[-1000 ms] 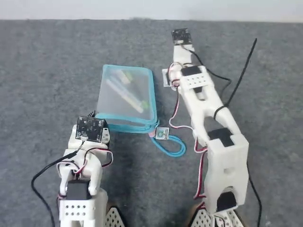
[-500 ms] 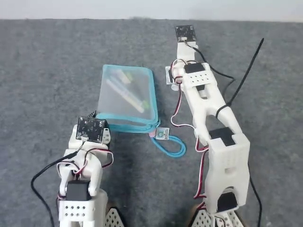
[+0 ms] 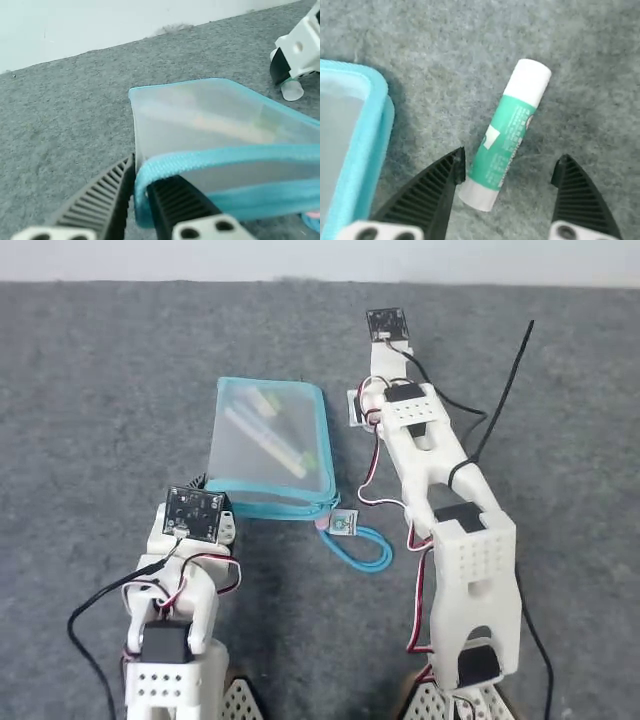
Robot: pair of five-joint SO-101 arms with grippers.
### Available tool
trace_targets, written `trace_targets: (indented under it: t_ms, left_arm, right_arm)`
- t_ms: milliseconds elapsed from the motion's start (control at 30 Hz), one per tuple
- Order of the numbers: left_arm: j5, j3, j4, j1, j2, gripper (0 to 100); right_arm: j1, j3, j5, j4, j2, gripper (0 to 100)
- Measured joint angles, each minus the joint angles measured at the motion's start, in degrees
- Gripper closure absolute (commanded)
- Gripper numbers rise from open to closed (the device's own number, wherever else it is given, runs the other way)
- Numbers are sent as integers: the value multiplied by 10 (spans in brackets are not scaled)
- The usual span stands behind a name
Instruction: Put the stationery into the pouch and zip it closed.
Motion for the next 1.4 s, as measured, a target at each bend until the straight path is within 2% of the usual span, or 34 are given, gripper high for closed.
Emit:
trace_targets:
  t_ms: [367, 933, 1167, 1400]
  left_arm:
    - [0, 0, 0, 0, 0, 990]
    - [0, 0, 0, 0, 0, 989]
    - [0, 0, 0, 0, 0, 989]
    - [0, 0, 0, 0, 0, 989]
  right_arm:
    - [-1, -1, 0, 62, 0, 724]
    - [-1, -3, 0, 52, 17, 727]
    - [5, -8, 0, 52, 18, 914]
    - [4, -11, 0, 52, 18, 940]
